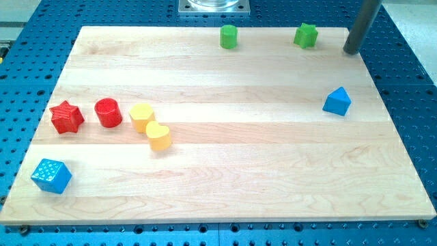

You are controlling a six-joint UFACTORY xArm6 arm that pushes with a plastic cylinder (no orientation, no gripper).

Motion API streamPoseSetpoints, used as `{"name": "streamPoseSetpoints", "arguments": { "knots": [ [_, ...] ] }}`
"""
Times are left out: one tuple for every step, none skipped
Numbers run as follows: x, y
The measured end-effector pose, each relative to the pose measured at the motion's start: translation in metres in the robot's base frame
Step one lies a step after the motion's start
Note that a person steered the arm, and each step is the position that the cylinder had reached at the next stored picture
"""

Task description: Slide the green star bottom of the green circle

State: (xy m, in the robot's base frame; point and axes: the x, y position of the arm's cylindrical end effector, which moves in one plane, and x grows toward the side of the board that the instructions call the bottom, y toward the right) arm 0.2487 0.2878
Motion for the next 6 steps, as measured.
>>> {"name": "streamPoseSetpoints", "arguments": {
  "knots": [
    [-0.028, -0.027],
    [-0.028, -0.075],
    [-0.023, -0.182],
    [0.016, -0.265],
    [0.05, -0.336],
    [0.076, -0.361]
  ]
}}
